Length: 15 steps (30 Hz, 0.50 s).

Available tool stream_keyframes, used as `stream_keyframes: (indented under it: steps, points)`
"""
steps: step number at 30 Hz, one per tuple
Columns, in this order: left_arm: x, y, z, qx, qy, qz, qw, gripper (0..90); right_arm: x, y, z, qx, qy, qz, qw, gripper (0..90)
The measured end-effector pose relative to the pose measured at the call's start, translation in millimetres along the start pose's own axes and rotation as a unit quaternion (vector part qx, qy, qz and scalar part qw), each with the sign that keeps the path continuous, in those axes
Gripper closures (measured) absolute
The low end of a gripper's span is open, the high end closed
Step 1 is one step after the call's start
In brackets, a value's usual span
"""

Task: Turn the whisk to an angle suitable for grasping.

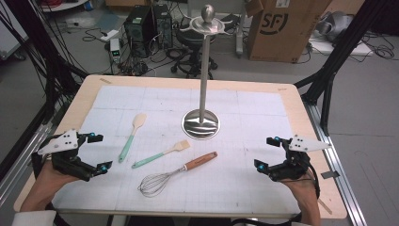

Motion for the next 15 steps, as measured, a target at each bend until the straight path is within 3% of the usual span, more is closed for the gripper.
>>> stream_keyframes:
  steps: [8, 15]
  points:
    - [-1.0, 0.9, 2.6, 0.0, 0.0, -0.003, 1.0, 1.7, -1.6, -9.9, 3.7, -0.005, 0.001, -0.007, 1.0, 0.2]
    - [0.1, 0.8, 2.2, 0.0, -0.001, -0.003, 1.0, 1.7, 3.6, -26.2, 4.5, -0.022, -0.004, 0.015, 0.9997, 0.2]
Point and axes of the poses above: each handheld gripper's, and its own axes: x roughly forward along the jaws, y roughly out of its underside, z roughly to its left, the point moved 4 cm from there along x, roughly forward along the jaws, and after that the axes turned 10 degrees about x, right-handed, at the moved point
